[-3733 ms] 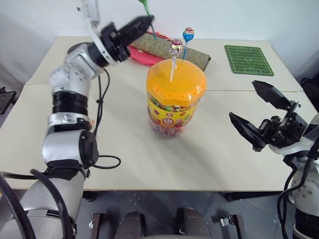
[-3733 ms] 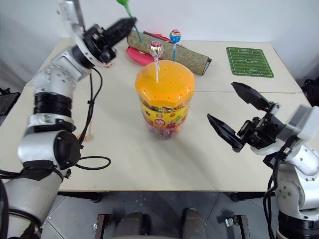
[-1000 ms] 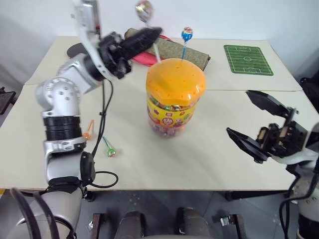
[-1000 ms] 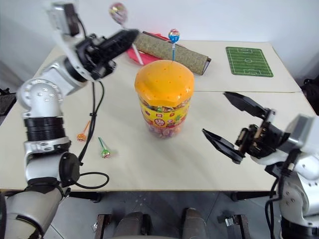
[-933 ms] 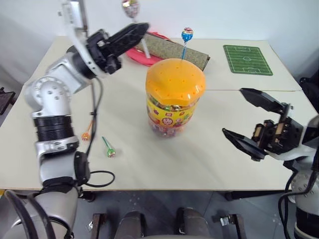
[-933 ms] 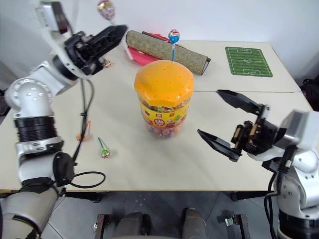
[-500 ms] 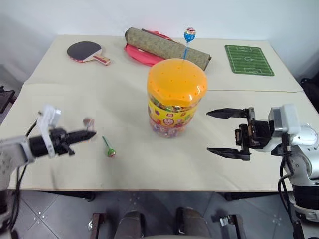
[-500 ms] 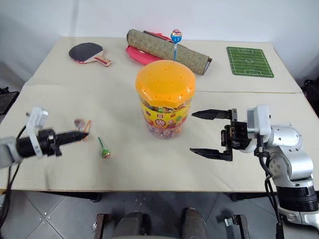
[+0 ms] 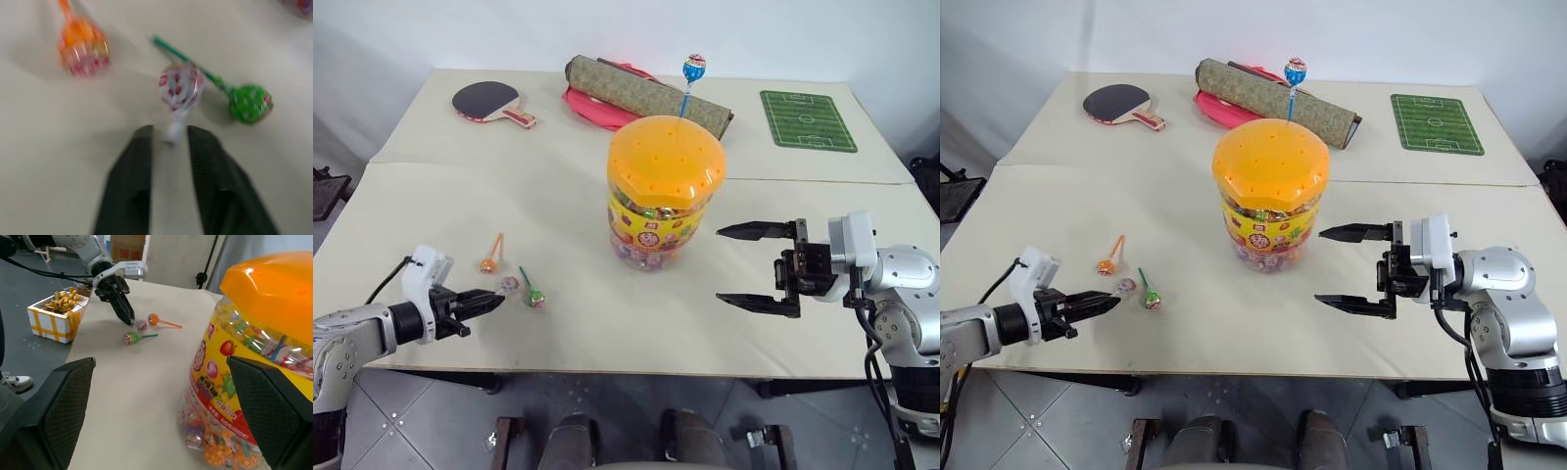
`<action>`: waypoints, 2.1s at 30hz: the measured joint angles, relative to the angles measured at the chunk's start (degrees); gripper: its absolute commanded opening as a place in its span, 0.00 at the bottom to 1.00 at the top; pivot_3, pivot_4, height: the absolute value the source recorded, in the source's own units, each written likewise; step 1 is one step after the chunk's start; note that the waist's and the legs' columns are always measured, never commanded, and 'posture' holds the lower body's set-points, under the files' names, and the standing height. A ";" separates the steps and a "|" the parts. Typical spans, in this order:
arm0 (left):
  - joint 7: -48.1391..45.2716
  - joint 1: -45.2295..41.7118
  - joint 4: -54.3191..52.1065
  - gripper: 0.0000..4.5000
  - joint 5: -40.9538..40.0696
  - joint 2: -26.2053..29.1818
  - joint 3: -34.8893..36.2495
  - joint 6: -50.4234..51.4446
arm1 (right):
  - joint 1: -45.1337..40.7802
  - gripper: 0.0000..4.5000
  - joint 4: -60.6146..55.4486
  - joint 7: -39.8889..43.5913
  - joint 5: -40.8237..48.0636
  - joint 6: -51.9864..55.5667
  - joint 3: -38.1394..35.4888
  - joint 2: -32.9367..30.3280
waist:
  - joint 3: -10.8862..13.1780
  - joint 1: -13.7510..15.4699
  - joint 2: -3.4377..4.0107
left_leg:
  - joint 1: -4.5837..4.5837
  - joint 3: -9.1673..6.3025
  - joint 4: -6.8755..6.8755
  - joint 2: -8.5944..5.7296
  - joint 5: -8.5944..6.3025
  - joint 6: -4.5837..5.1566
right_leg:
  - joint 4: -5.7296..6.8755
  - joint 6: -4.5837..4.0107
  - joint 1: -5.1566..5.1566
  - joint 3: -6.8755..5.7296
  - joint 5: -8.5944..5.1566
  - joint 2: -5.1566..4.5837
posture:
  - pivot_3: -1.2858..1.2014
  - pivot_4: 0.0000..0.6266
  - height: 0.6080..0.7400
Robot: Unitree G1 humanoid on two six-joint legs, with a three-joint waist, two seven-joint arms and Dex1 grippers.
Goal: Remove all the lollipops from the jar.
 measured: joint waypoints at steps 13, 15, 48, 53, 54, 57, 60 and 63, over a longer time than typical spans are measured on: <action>-18.18 -7.03 0.31 0.99 -6.03 -0.90 6.91 -19.77 | -30.67 1.00 12.33 -25.80 6.49 22.76 -3.74 2.63 | 0.08 -1.64 0.13 | -0.05 0.09 -0.07 0.10 -0.05 -0.09 | 0.19 -0.10 -0.24 -0.12 -0.02 0.01 | 0.52 0.24 1.00; -18.68 -10.26 2.05 0.99 -9.64 -3.89 8.58 -20.66 | -35.62 1.00 17.03 -27.72 3.66 26.54 -0.51 3.00 | 0.08 -1.68 0.13 | -0.06 0.12 -0.09 0.07 -0.05 -0.09 | 0.23 -0.10 -0.26 -0.15 -0.02 0.00 | 0.52 0.24 1.00; -24.48 -21.75 9.81 1.00 -13.74 -9.47 2.84 -28.35 | -55.40 0.00 44.18 -22.50 -7.21 22.36 -0.45 18.70 | 0.14 -4.16 0.22 | -0.23 -0.05 -0.07 0.01 -0.04 -0.07 | 0.22 -0.06 -0.26 -0.33 0.00 0.03 | 0.52 0.24 1.00; -31.05 -22.03 12.32 1.00 -10.52 -9.47 -1.48 -31.79 | -57.94 0.00 47.70 -19.30 -11.12 23.91 -0.99 3.21 | 0.14 -2.74 0.22 | -0.26 -0.03 -0.08 0.00 -0.12 0.02 | 0.11 -0.05 -0.25 -0.33 0.00 0.02 | 0.52 0.24 1.00; -31.84 -21.96 12.28 1.00 -9.87 -9.57 -2.51 -32.55 | -56.82 0.00 48.03 -18.01 -13.35 25.81 1.14 -0.07 | 0.14 -2.81 0.23 | -0.27 0.03 -0.11 0.00 -0.13 0.02 | 0.02 -0.05 -0.25 -0.33 0.00 0.02 | 0.52 0.24 1.00; -34.45 -20.27 11.37 1.00 -6.82 -9.67 -5.36 -36.09 | -50.18 0.00 47.88 -15.89 -19.22 29.38 6.87 -8.08 | 0.14 -2.85 0.23 | -0.26 0.07 -0.18 0.02 -0.14 0.01 | -0.01 -0.05 -0.26 -0.37 0.00 0.03 | 0.52 0.24 1.00; -37.12 -16.60 11.28 1.00 -3.30 -9.32 -8.01 -38.45 | -36.74 0.00 47.12 -13.66 -25.45 29.61 11.19 -16.26 | 0.17 -2.62 0.28 | -0.31 0.12 -0.20 0.01 -0.15 0.02 | -0.08 -0.04 -0.28 -0.41 0.00 0.02 | 0.52 0.24 1.00; -38.76 -16.19 11.74 1.00 -1.37 -9.31 -9.52 -40.47 | -26.06 0.00 43.85 -14.55 -30.35 26.85 14.36 -18.06 | 0.20 -3.09 0.33 | -0.35 0.38 -0.15 0.08 -0.14 0.02 | -0.07 -0.03 -0.43 -0.41 0.00 -0.01 | 0.52 0.24 1.00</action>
